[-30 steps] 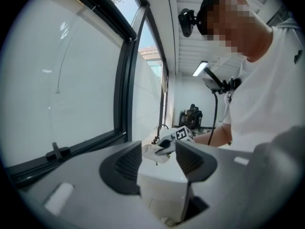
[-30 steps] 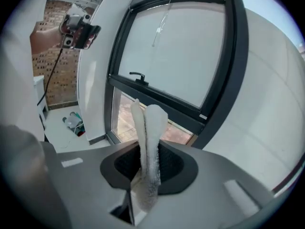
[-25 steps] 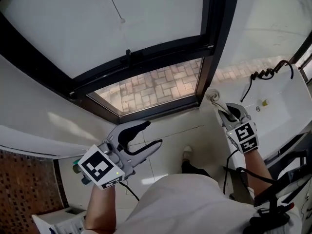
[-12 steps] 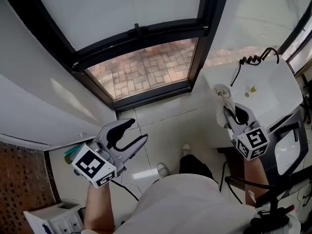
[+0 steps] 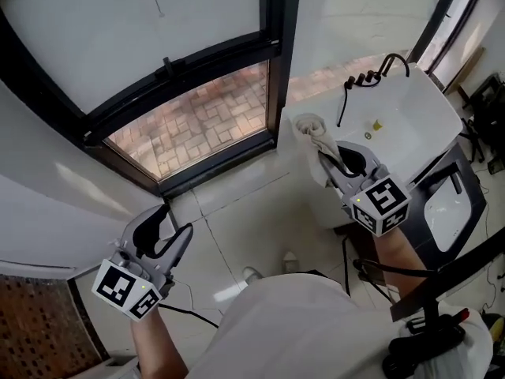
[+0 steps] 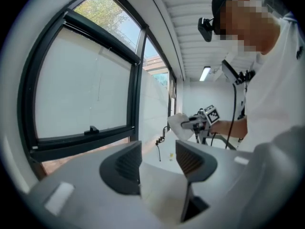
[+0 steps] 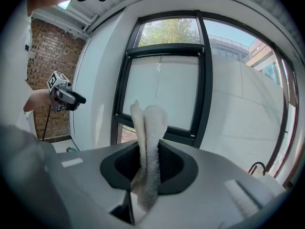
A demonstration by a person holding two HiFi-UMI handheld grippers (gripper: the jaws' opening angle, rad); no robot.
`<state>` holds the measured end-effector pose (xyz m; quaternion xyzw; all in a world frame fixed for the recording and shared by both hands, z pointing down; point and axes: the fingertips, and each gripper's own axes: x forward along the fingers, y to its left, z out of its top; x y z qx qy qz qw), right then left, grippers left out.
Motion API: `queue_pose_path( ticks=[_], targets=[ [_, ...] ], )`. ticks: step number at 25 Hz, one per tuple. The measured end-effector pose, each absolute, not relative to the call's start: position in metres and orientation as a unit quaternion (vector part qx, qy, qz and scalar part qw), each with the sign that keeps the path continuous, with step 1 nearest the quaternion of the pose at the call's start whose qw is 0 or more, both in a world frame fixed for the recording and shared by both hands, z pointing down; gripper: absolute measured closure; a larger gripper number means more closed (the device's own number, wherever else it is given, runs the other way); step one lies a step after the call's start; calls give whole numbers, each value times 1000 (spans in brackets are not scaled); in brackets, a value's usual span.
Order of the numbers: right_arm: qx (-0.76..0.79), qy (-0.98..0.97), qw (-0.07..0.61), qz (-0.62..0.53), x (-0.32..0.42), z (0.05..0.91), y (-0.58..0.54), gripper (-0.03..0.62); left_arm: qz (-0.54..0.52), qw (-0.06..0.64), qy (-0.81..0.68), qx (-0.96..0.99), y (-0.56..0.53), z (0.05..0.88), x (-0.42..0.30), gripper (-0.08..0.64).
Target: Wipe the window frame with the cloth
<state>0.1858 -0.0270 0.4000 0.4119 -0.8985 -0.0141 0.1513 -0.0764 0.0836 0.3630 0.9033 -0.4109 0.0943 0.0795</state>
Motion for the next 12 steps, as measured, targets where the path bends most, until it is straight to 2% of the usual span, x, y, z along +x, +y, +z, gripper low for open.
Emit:
queue_pose_path(
  ticks=[12],
  targets=[
    [396,-908,135,-18,181,400,-20,518,104,71,-394,910,86,364,-49,318]
  ],
)
